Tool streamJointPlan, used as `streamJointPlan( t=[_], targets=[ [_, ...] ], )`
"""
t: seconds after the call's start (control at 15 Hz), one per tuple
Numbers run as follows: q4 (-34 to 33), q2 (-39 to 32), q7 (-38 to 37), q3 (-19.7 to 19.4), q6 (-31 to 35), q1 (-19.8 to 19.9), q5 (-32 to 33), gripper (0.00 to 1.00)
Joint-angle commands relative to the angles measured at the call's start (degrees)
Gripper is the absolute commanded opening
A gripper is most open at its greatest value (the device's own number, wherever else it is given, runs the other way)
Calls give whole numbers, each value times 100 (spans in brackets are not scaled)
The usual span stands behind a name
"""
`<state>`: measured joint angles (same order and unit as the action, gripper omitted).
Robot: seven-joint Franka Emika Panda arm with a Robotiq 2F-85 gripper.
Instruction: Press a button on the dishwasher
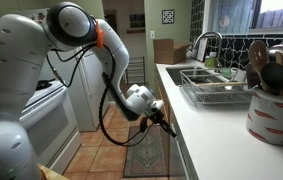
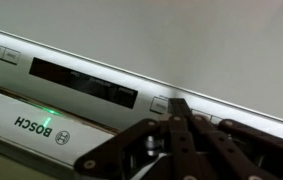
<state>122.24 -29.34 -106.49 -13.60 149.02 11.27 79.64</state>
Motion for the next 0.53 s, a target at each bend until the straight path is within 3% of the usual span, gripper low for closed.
streamJointPlan(
  t=[0.0, 0.47],
  targets=[
    [-162, -193, -92, 50, 93, 96, 188, 0],
    [-254, -323, -96, 42, 98, 103, 212, 0]
  ],
)
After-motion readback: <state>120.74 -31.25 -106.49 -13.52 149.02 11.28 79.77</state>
